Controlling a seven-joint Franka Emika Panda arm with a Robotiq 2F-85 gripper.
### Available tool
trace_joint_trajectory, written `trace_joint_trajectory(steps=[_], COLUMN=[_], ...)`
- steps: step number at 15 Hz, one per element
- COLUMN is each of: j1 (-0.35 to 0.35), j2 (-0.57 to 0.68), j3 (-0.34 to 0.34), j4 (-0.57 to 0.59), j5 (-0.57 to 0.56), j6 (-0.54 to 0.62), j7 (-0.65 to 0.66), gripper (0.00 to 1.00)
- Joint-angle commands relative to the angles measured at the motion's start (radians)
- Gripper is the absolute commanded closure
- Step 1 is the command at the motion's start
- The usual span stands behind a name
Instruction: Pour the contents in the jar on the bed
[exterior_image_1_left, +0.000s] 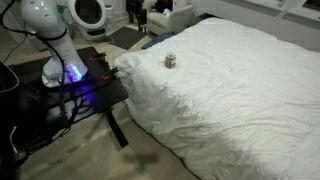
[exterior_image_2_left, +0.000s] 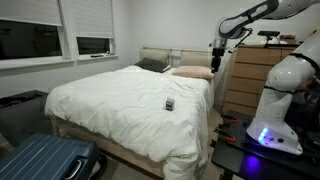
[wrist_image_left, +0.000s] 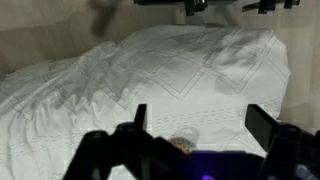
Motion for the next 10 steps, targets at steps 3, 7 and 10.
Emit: trace_joint_trajectory(steps=[3, 7, 10], j1=[-0.017, -0.023, -0.009], j2=[0.003, 0.009, 0.060], j3=[0.015, 0.023, 0.017], j4=[0.001, -0.001, 0.007], j5=[0.009, 0.000, 0.050], j6=[-0.001, 0.026, 0.193], j7=[-0.008, 0.016, 0.060], gripper=[0.00, 0.00, 0.00])
